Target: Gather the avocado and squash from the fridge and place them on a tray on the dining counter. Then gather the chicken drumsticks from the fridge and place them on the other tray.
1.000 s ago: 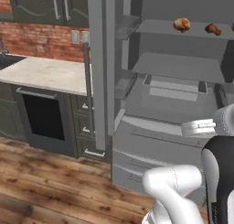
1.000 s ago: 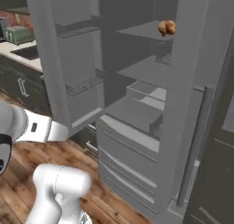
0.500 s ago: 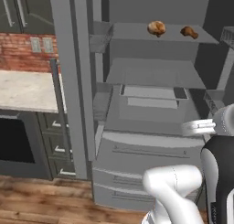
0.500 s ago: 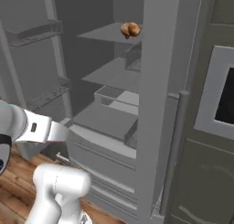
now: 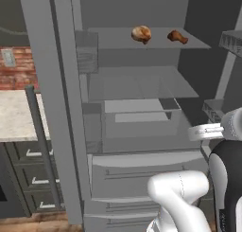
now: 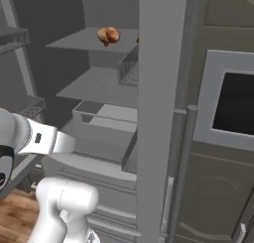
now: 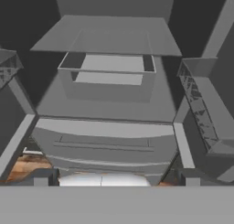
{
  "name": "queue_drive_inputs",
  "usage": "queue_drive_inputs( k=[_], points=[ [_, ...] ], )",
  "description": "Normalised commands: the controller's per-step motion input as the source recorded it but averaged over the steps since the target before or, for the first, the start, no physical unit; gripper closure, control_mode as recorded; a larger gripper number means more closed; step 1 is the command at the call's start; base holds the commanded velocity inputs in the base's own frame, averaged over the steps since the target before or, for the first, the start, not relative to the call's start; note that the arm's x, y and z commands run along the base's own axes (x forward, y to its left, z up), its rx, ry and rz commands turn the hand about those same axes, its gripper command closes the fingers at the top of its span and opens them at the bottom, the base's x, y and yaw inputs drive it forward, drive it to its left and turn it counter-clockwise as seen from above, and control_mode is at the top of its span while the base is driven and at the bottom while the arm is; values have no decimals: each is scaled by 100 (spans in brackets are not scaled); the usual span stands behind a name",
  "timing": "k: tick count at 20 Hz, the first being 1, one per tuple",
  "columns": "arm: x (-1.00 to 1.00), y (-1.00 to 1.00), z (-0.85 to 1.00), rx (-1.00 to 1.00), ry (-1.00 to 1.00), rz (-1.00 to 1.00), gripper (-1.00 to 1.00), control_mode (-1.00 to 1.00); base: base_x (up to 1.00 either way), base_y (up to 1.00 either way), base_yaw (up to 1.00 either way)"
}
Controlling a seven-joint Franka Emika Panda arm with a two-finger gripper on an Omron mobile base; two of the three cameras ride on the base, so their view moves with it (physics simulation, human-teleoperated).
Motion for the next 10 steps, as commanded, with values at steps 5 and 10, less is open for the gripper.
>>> queue_drive_inputs(
  k=[5,10],
  points=[
    [0,0,0,0,0,0,-100,100,26,4,-24],
    [0,0,0,0,0,0,-100,100,21,0,-19]
  ],
)
